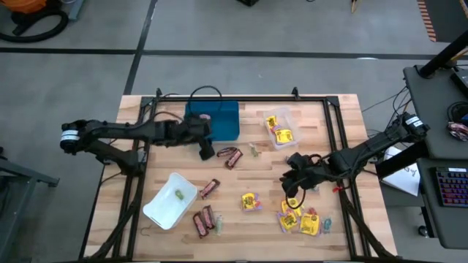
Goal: Sort candy
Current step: Put the blue gummy into the white bin
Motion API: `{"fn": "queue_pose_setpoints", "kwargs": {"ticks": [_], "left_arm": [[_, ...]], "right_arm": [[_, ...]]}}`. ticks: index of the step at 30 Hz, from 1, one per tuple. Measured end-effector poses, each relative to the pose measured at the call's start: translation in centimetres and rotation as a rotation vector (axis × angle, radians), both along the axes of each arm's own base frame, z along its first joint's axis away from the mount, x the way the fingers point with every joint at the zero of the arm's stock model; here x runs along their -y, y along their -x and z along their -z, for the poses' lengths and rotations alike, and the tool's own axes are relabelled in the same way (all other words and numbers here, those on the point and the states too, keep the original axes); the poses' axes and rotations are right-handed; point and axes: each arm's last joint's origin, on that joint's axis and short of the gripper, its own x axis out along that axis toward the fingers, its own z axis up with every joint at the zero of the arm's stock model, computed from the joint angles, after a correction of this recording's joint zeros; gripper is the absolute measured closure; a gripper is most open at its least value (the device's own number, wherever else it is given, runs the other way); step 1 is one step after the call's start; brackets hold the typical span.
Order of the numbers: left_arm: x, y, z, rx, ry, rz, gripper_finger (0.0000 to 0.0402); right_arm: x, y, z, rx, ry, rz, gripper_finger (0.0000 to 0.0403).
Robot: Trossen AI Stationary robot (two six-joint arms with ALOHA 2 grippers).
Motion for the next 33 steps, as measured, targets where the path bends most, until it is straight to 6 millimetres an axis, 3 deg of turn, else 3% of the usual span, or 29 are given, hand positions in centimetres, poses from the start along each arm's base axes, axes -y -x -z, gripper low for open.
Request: {"fn": "queue_pose_setpoints", "kwargs": {"ticks": [9, 16, 27, 33], "left_arm": [[6.5, -0.1, -0.7, 0.055, -0.019, 0.264, 0.0260], [9.7, 0.4, -0.8, 0.056, -0.033, 0.402, 0.0260], [10.3, 0.5, -0.8, 0.066, -0.015, 0.408, 0.0260], [10.3, 0.5, -0.8, 0.071, -0.014, 0.408, 0.0260]], "right_arm": [[0.1, 1.1, 0.1, -0.352, -0.036, 0.081, 0.0304], [0.0, 1.4, -0.3, -0.450, -0.067, 0.077, 0.0291], [-0.2, 1.8, 1.7, -0.723, -0.091, 0.085, 0.0234], [-0.7, 1.0, 3.8, -0.832, -0.059, 0.023, 0.0230]]}}
